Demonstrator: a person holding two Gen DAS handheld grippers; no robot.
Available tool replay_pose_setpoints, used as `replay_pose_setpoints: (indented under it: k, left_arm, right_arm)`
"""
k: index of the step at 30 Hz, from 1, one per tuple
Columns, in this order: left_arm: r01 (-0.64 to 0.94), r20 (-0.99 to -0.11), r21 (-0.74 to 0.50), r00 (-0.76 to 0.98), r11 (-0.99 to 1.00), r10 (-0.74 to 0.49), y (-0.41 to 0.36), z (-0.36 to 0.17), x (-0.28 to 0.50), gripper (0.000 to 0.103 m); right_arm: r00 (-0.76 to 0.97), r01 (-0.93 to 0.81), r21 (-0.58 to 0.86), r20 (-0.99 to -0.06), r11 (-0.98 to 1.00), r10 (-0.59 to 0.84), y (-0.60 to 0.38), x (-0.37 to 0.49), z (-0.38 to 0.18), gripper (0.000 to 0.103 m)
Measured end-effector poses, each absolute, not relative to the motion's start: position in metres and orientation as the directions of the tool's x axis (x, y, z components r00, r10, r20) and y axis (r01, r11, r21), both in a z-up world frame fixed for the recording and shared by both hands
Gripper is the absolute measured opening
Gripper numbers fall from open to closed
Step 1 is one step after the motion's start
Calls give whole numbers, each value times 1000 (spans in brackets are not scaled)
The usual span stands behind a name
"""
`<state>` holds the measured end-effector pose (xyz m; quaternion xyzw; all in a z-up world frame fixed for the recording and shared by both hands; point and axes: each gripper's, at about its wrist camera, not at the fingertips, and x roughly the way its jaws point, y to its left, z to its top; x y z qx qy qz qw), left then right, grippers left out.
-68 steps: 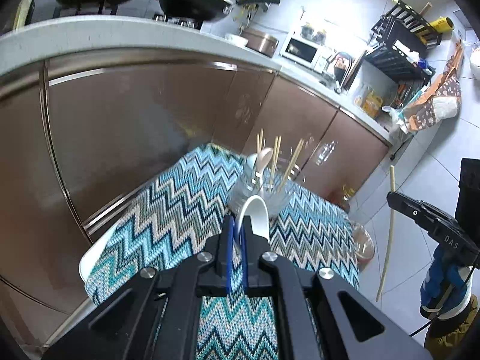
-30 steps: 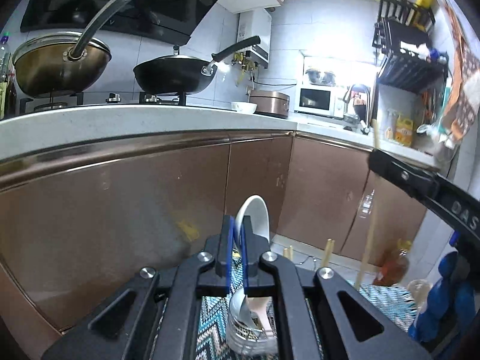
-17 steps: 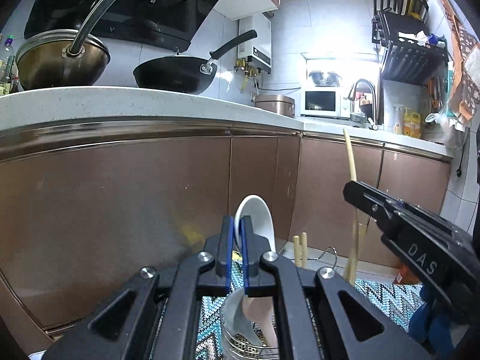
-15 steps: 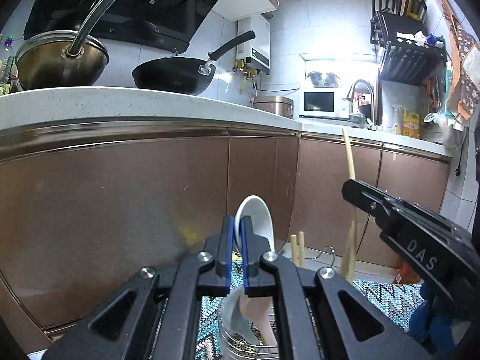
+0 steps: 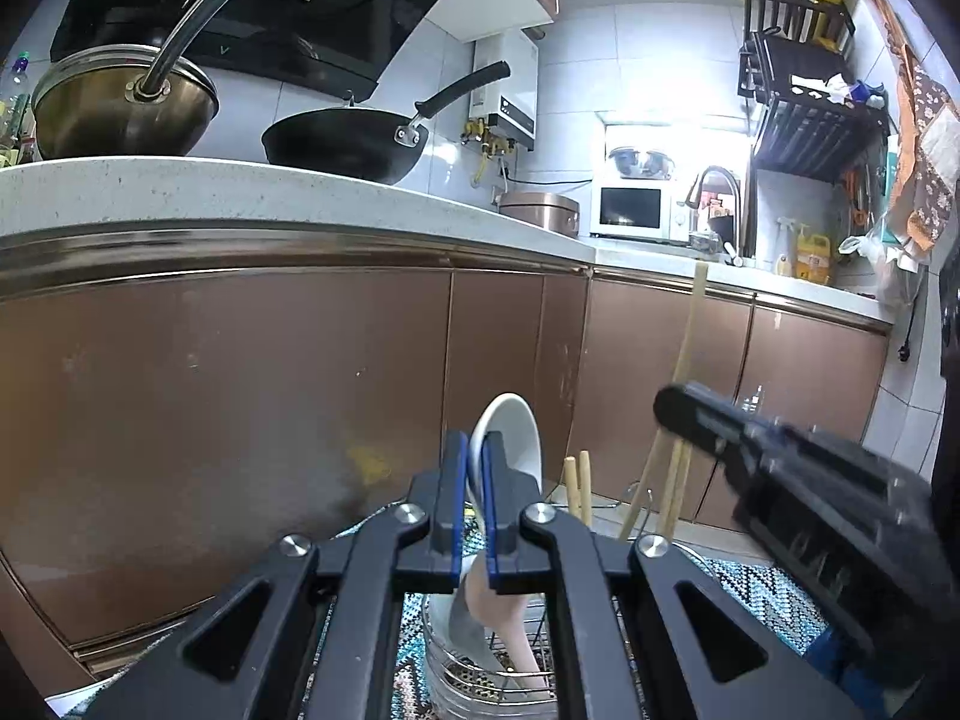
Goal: Organize utensils
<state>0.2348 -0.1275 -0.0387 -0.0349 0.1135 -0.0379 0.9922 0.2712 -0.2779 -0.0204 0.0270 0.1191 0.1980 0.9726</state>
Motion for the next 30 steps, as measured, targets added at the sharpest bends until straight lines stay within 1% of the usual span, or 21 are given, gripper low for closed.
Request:
replay_pose_setpoints:
  k: [6, 7, 8, 9, 10, 11, 16, 18, 20, 23, 28, 30]
  left_arm:
    - [102, -238, -110, 963, 989, -126, -126, -41, 234, 7]
    - [116, -243, -115, 960, 987, -141, -126, -39, 233, 12]
    - [141, -251, -125, 953, 982, -169, -124, -37, 231, 26]
    - [155, -257, -133, 949, 979, -185, -122, -35, 231, 33]
    - [173, -261, -143, 943, 974, -206, -119, -32, 229, 40]
    - [183, -263, -147, 940, 972, -217, -117, -28, 228, 42]
    - [208, -308, -164, 918, 964, -250, -96, -9, 221, 45]
    - [207, -313, -159, 917, 965, -248, -88, 0, 212, 49]
    - [196, -314, -150, 920, 969, -235, -81, 7, 200, 56]
    - [184, -322, -127, 922, 975, -216, -74, 14, 184, 59]
    - [135, -333, -80, 930, 988, -154, -60, 19, 155, 61]
    - [112, -336, -63, 933, 992, -127, -54, 20, 145, 61]
  right_arm:
    - [873, -392, 87, -280, 916, 400, -278, 263, -33, 6]
    - [870, -391, 84, -290, 917, 397, -279, 261, -36, 6]
    - [868, -392, 82, -298, 916, 398, -279, 259, -37, 8]
    - [865, -394, 80, -306, 916, 399, -280, 256, -39, 13]
    - [864, -393, 73, -311, 917, 395, -281, 253, -39, 16]
    - [865, -391, 70, -313, 918, 392, -281, 250, -39, 21]
    - [866, -380, 59, -328, 923, 377, -285, 239, -35, 25]
    - [870, -373, 57, -326, 926, 370, -287, 233, -31, 27]
    - [875, -364, 48, -324, 930, 359, -289, 226, -25, 28]
    - [881, -355, 39, -321, 934, 348, -290, 212, -14, 33]
    - [890, -346, 4, -314, 938, 330, -286, 179, 4, 46]
    - [893, -336, -3, -319, 942, 318, -285, 166, 9, 55]
